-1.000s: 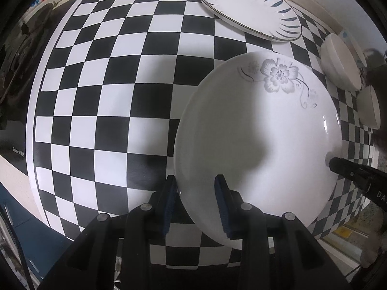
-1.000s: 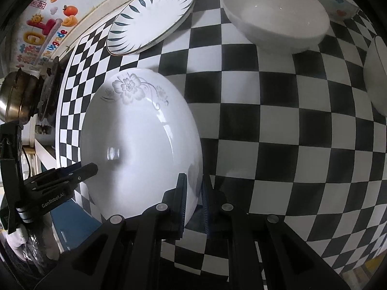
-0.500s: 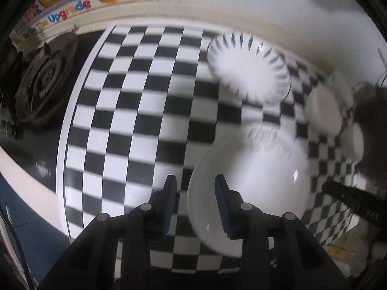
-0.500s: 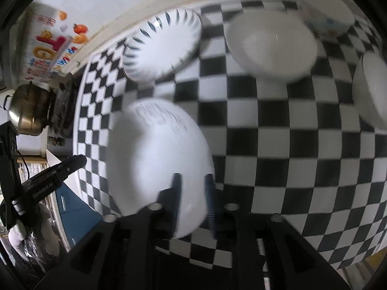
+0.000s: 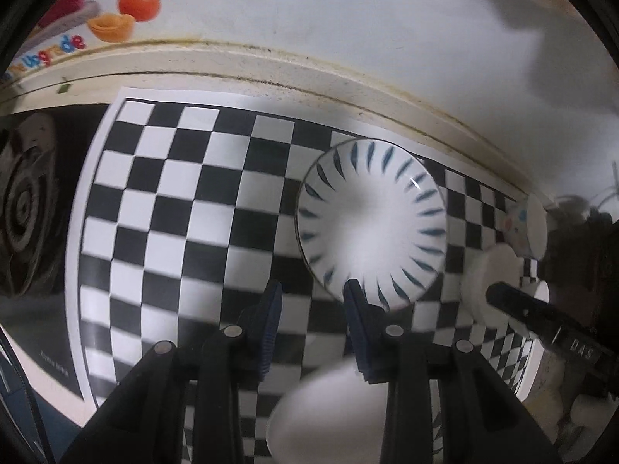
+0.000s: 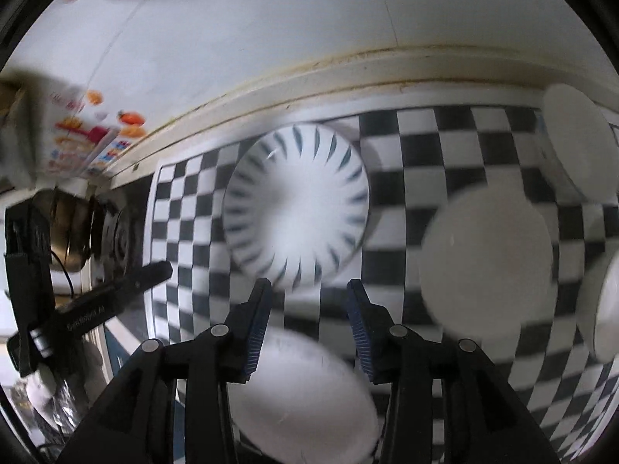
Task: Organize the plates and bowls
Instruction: 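Open both grippers and move them to the blue-striped plate, then close both grippers on the blue-striped plate rim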
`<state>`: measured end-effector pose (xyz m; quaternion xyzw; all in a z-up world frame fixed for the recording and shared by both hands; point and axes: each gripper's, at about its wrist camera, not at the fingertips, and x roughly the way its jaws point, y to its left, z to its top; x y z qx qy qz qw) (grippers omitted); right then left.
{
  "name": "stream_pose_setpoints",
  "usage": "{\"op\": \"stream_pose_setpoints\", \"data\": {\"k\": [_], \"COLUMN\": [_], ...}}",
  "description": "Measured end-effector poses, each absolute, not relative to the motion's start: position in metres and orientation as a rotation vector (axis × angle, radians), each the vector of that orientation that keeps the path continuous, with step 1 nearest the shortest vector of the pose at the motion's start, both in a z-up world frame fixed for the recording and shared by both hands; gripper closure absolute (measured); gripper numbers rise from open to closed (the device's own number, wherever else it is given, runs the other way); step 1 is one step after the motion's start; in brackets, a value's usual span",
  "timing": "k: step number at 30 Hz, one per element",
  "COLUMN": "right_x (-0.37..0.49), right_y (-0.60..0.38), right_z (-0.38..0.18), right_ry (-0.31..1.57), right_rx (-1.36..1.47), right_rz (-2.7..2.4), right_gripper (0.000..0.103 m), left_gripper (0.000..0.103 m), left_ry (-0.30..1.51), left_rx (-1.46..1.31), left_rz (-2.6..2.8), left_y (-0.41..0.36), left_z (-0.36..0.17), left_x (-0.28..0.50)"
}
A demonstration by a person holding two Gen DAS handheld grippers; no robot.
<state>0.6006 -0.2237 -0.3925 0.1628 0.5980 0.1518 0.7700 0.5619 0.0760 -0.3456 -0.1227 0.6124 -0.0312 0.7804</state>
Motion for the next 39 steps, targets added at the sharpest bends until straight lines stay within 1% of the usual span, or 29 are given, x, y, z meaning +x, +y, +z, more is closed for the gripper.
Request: {"op": "stream_pose_setpoints", "data": {"k": [4, 10, 14, 20, 21, 22, 23, 24, 25, 34, 39], "right_x": [0.647, 0.692, 0.712, 0.724, 0.725, 0.726, 0.727, 0.726, 0.726, 0.719, 0.709], "right_y": [-0.224, -0.227, -0.225, -0.222, -0.221, -0.220, -0.219, -0.218, -0.216, -0.204, -0.200], "right_z": [-0.412, -0.440, -0.455, -0.479, -0.482, -0.486, -0.490, -0.494, -0.496, -0.499, -0.489], "right_ry": [1.344, 1.404, 1.443, 1.500, 1.507, 1.515, 1.522, 1.531, 1.529, 1.500, 1.484], "right_rx": [0.364, 0.362, 0.355, 0.336, 0.334, 0.331, 0.343, 0.351, 0.335, 0.294, 0.296], "right_rz": [0.297, 0.263, 0.259, 0.257, 0.259, 0.262, 0.277, 0.286, 0.275, 0.291, 0.307], "right_gripper": [0.060, 0.060, 0.060, 0.060, 0.060, 0.062, 0.068, 0.078, 0.083, 0.087, 0.088], "left_gripper": [0.072, 0.072, 0.072, 0.073, 0.075, 0.079, 0.082, 0.082, 0.082, 0.083, 0.083], "left_ry": [1.386, 1.446, 1.491, 1.497, 1.490, 1.481, 1.475, 1.460, 1.450, 1.413, 1.389], "left_rx": [-0.276, -0.265, -0.265, -0.233, -0.226, -0.219, -0.213, -0.199, -0.185, -0.160, -0.171], "left_rz": [-0.055, -0.061, -0.090, -0.102, -0.103, -0.104, -0.117, -0.104, -0.095, -0.078, -0.092], "left_y": [0.084, 0.088, 0.084, 0.074, 0.071, 0.069, 0.065, 0.064, 0.062, 0.050, 0.048], "left_z": [-0.368, -0.398, -0.416, -0.432, -0.433, -0.433, -0.434, -0.432, -0.431, -0.423, -0.407], "left_x": [0.599, 0.634, 0.649, 0.656, 0.657, 0.656, 0.655, 0.654, 0.653, 0.635, 0.621]}}
